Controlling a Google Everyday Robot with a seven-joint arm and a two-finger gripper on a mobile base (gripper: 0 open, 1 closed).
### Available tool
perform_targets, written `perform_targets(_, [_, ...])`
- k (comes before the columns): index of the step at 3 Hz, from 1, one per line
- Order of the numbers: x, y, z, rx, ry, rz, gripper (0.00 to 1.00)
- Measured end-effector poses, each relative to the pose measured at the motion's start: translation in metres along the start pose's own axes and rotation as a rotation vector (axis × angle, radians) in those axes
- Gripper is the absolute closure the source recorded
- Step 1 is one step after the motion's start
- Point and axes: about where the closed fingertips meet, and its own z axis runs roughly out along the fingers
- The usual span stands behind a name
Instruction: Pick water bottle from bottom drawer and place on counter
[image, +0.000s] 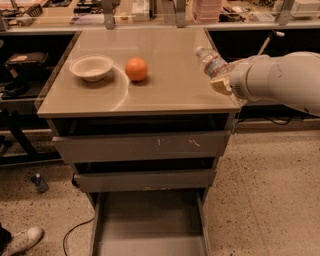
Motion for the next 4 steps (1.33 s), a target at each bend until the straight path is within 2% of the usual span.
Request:
perform_targets(1, [-0.007, 0.001, 0.013, -0.018, -0.007, 0.009, 1.0])
perform_targets(3, [-0.068, -0.022, 0.065, -0.058, -0.067, 0.005, 1.0])
perform_targets(4, [-0.082, -0.025, 0.091, -0.088, -0.069, 0.0, 1.0])
